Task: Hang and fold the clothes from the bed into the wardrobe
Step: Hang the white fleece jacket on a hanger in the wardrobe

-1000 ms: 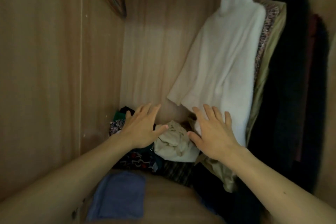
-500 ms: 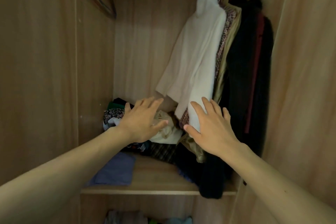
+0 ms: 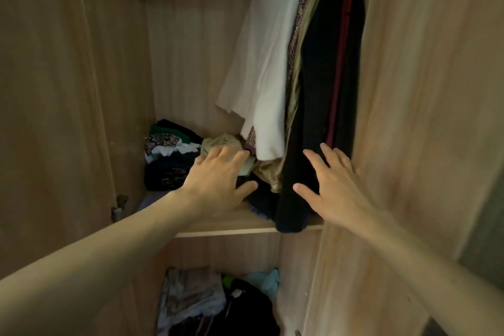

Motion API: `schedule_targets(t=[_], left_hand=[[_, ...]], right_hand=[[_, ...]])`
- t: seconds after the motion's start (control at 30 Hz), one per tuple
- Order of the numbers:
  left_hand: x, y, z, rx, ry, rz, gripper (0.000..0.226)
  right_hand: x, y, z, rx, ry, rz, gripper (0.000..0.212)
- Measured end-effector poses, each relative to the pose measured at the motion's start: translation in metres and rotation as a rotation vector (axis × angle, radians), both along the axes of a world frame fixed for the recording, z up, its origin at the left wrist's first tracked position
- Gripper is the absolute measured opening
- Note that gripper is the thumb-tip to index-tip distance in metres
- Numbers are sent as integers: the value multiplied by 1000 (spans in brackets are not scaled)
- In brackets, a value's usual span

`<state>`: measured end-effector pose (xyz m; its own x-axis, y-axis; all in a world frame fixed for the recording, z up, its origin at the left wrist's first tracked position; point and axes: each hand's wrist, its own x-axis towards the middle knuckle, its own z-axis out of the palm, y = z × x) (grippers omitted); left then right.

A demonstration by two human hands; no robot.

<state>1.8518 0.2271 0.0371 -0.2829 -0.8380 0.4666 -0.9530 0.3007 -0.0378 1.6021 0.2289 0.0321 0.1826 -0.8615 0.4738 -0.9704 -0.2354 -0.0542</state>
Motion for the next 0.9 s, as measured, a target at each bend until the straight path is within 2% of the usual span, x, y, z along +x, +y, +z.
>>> schedule_targets(t=[0.17,0.43,0.67,0.9], left_hand=[[-33,28,-24,41,120,-170,71],[-99,69,-74,178,183,-393,74],[-192,146,-87,217,149,-668,75],[-283,267,-106,273,21,-810,75]], right_hand=[[-21,64,-13,26,43,-124,77],[-59,184,-50,154,90,-364,75],[-114,300,-59,142,31,-629,78],[-180,428,-84,134,-86,-807,79]])
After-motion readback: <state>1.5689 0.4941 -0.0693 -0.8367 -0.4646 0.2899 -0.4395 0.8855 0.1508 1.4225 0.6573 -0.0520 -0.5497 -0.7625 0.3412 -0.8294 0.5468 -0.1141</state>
